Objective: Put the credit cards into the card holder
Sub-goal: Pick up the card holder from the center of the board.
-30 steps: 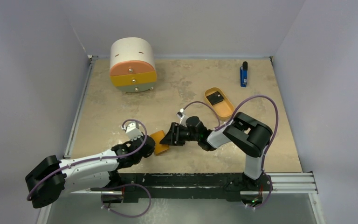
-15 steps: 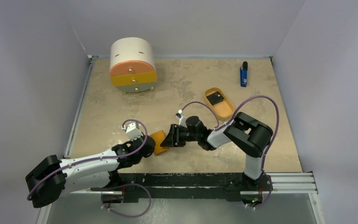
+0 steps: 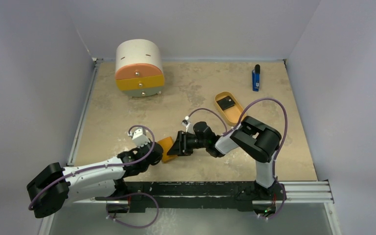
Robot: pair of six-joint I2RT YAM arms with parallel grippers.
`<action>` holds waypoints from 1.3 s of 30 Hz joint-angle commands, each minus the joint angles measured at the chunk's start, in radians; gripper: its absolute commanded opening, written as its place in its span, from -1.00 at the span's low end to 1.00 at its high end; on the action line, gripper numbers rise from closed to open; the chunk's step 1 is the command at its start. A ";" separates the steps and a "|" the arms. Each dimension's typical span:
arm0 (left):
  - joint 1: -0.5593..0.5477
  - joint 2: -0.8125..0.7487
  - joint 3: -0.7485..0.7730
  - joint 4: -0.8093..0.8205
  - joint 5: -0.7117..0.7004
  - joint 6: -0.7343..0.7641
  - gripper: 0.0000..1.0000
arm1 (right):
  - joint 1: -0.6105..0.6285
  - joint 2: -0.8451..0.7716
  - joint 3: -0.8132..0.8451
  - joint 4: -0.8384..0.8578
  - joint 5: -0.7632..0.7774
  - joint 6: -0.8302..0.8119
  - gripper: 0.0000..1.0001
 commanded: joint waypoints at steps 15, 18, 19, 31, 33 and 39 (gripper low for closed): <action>0.004 0.029 -0.030 -0.080 0.012 0.008 -1.00 | 0.005 0.060 0.060 -0.112 -0.063 0.033 -0.10; 0.005 0.030 -0.030 -0.080 0.012 0.008 -1.00 | 0.005 0.069 0.065 -0.118 -0.064 0.036 -0.19; 0.004 0.029 -0.029 -0.080 0.012 0.008 -1.00 | 0.006 0.072 0.065 -0.116 -0.062 0.039 -0.23; 0.005 -0.008 0.011 -0.129 0.010 0.019 -1.00 | 0.007 -0.011 0.050 -0.137 -0.007 -0.007 -0.98; 0.005 -0.055 0.070 -0.187 -0.002 0.034 -1.00 | 0.007 -0.096 0.056 -0.245 0.053 -0.088 -1.00; 0.005 -0.218 0.345 -0.399 -0.110 0.071 -0.29 | 0.009 -0.407 0.143 -0.699 0.283 -0.333 -1.00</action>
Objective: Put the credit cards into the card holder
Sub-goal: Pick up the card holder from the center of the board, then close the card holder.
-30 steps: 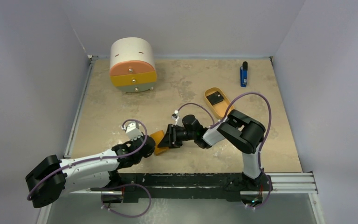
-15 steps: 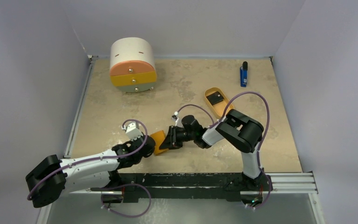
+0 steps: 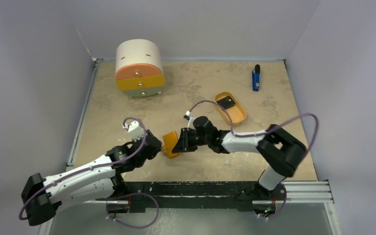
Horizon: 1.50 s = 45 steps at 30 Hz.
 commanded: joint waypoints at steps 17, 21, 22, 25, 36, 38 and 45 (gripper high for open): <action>0.005 -0.165 0.769 0.007 -0.312 0.409 0.61 | 0.035 -0.598 0.706 -0.708 0.985 -1.306 -1.00; 0.005 -0.118 0.809 0.136 -0.150 0.495 0.62 | 0.052 -0.631 0.583 -0.392 1.090 -1.682 -1.00; 0.005 -0.092 0.829 0.149 -0.111 0.503 0.62 | 0.056 -0.643 0.536 -0.293 1.098 -1.783 -1.00; 0.005 -0.004 0.890 0.170 0.006 0.505 0.63 | 0.059 -0.676 0.394 0.020 1.069 -2.103 -1.00; 0.005 0.136 0.960 0.357 0.226 0.408 0.65 | 0.059 -0.732 0.293 0.223 0.932 -2.463 -1.00; 0.005 0.166 0.981 0.370 0.235 0.401 0.66 | 0.059 -0.734 0.295 0.215 0.912 -2.494 -1.00; 0.005 0.262 1.137 0.379 0.238 0.390 0.67 | 0.060 -0.696 0.341 0.236 0.844 -2.589 -1.00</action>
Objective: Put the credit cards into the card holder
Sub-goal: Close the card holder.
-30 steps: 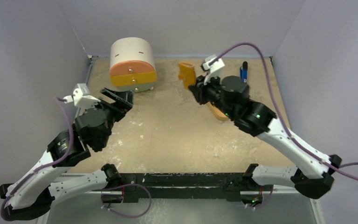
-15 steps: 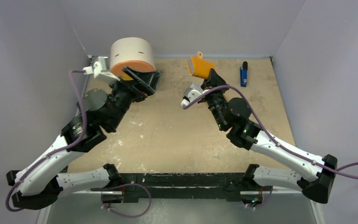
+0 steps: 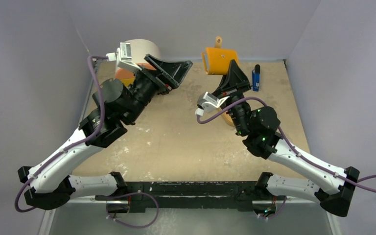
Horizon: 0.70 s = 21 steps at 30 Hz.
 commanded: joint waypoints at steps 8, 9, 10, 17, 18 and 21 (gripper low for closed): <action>0.004 0.161 0.247 -0.030 0.080 -0.032 0.68 | 0.022 0.077 0.097 0.203 -0.123 -0.167 -1.00; 0.004 0.167 0.247 -0.039 0.080 -0.033 0.69 | 0.026 0.077 0.096 0.199 -0.122 -0.169 -1.00; 0.003 0.166 0.237 -0.033 0.083 -0.033 0.69 | 0.028 0.075 0.096 0.197 -0.120 -0.168 -1.00; 0.003 0.157 0.216 -0.072 0.060 -0.018 0.70 | 0.031 0.053 0.086 0.176 -0.106 -0.164 -1.00; 0.003 0.159 0.220 -0.090 0.051 -0.016 0.71 | 0.031 0.051 0.086 0.175 -0.105 -0.165 -1.00; 0.004 0.157 0.228 -0.144 0.026 -0.010 0.71 | 0.031 0.048 0.087 0.170 -0.101 -0.166 -1.00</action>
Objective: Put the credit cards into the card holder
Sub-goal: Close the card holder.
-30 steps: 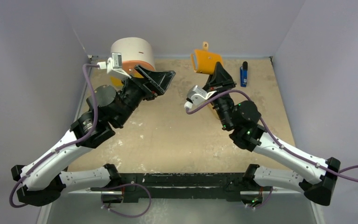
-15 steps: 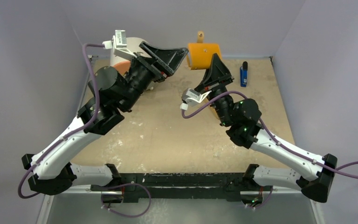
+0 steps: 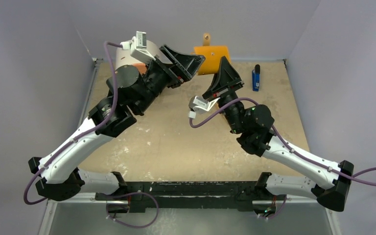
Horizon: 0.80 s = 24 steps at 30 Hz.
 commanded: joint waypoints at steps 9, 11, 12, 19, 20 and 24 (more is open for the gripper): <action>0.000 -0.042 -0.021 -0.043 -0.024 -0.005 0.71 | 0.005 -0.025 0.051 0.091 -0.017 -0.021 -1.00; 0.000 -0.024 -0.008 -0.041 -0.002 -0.013 0.71 | 0.006 -0.019 0.052 0.096 -0.015 -0.023 -1.00; 0.000 -0.019 -0.006 -0.035 0.004 -0.015 0.70 | 0.007 -0.016 0.052 0.095 -0.014 -0.023 -1.00; -0.001 0.000 0.006 0.004 0.035 -0.018 0.51 | 0.008 -0.017 0.053 0.089 -0.011 -0.020 -1.00; 0.000 0.008 0.012 0.005 0.043 -0.019 0.47 | 0.008 -0.017 0.053 0.089 -0.011 -0.020 -1.00; 0.000 0.044 0.032 0.007 0.081 -0.026 0.28 | 0.009 -0.014 0.050 0.087 -0.012 -0.019 -1.00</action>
